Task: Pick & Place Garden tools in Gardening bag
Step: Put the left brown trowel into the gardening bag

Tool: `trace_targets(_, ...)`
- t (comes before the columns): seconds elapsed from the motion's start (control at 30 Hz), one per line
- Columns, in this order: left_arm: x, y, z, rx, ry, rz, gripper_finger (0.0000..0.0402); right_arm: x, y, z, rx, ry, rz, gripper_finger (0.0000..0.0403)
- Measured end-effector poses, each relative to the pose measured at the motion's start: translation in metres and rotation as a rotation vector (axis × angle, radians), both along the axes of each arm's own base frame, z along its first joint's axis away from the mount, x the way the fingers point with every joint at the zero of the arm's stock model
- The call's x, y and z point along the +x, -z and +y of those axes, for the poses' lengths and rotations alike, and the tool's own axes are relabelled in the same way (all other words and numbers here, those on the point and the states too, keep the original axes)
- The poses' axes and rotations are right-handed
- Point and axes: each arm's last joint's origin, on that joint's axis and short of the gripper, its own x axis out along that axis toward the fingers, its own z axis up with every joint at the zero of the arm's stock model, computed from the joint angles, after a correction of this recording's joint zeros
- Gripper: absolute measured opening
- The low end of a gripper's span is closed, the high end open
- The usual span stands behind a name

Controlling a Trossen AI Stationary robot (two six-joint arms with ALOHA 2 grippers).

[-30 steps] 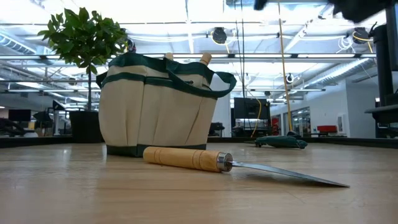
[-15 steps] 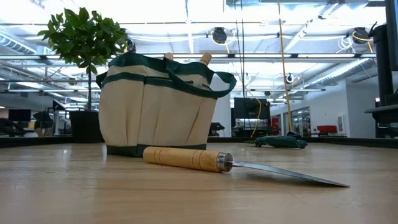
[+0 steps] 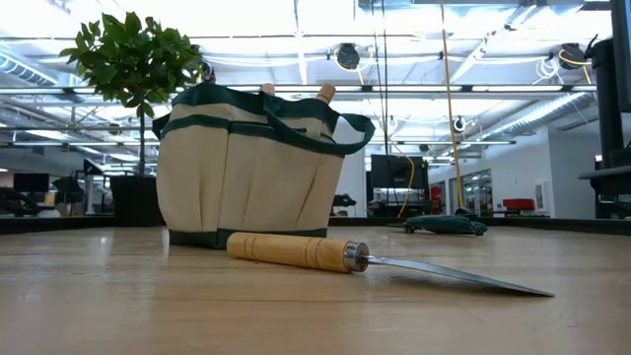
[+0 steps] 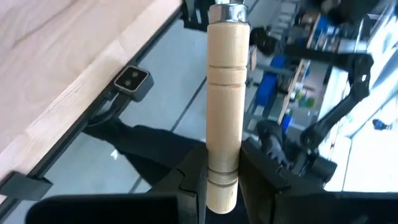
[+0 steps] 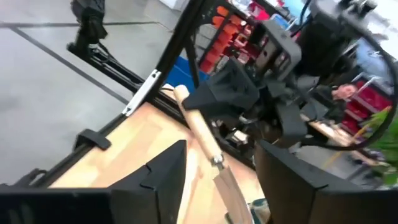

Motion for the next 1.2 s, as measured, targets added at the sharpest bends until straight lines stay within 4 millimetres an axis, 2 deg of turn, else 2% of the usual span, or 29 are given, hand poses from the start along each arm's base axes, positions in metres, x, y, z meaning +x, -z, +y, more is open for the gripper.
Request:
trace_targets(0.13, 0.001, -0.001, 0.001, -0.003, -0.053, -0.002, 0.0069, -0.004, -0.004, 0.009, -0.053, 0.035, -0.017, 0.0206)
trace_targets(0.43, 0.003, -0.001, 0.003, 0.006, -0.170, -0.013, 0.0069, -0.006, -0.022, 0.014, -0.128, 0.064, -0.073, 0.0241)
trace_targets(0.9, 0.011, -0.011, 0.010, -0.039, -0.377, -0.106, 0.0069, 0.008, -0.017, -0.006, -0.257, 0.110, -0.043, 0.0270)
trace_targets(1.2, 0.015, -0.011, 0.019, -0.038, -0.464, -0.110, 0.0069, 0.016, -0.012, -0.019, -0.322, 0.120, 0.004, 0.0273)
